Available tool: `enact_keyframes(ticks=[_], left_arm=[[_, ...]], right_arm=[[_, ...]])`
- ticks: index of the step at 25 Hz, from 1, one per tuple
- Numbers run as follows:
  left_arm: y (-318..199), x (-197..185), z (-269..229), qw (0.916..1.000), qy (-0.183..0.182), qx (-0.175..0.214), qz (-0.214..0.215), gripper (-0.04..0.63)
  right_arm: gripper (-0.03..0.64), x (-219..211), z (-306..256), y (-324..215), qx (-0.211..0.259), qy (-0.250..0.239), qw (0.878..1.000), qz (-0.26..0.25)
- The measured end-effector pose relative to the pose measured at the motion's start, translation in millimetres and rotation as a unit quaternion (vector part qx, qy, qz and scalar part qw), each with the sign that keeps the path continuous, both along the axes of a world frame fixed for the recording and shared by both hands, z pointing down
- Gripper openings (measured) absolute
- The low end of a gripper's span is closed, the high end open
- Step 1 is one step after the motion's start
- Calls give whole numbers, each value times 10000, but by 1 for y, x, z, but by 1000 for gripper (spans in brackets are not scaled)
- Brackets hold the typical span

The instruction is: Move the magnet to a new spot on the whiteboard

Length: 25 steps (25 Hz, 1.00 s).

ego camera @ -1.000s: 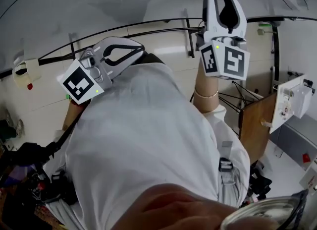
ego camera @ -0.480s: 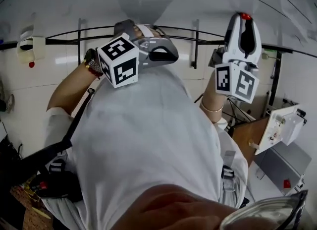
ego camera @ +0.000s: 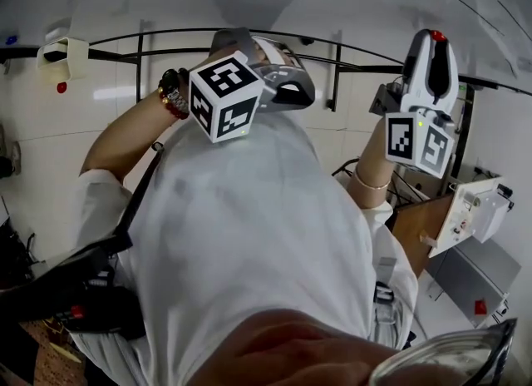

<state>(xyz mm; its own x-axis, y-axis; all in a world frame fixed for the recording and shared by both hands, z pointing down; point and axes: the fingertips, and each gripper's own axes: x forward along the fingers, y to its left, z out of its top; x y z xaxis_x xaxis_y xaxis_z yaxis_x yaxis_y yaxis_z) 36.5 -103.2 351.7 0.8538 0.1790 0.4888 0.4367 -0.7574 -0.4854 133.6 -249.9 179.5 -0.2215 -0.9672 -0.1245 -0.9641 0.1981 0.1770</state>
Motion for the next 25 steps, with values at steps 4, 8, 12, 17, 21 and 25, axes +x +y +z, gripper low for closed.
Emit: enact_keyframes(ticks=[4,8,12,17,21,25], left_arm=[[17,-4,8,9998,-70,123,146,6],[33,-10,18,9990,-281,258,249,6],[45,-11,20,9988,-316,215,295,6],[53,-1,22,9981,-486,330,199,6],[61,8,22,9979,-522,386,67,6],[73,18,20,9991,-308,93,-288,6]], right_arm=[[126,-10,2,28,-40,42,10000,32],[126,-16,9,55,-122,11,9999,55],[126,-19,10,74,-139,1,9999,29],[126,-12,11,89,-145,-69,9998,-99],[126,-3,15,104,-151,-128,9997,-147],[126,5,20,131,-225,-204,9993,-233]])
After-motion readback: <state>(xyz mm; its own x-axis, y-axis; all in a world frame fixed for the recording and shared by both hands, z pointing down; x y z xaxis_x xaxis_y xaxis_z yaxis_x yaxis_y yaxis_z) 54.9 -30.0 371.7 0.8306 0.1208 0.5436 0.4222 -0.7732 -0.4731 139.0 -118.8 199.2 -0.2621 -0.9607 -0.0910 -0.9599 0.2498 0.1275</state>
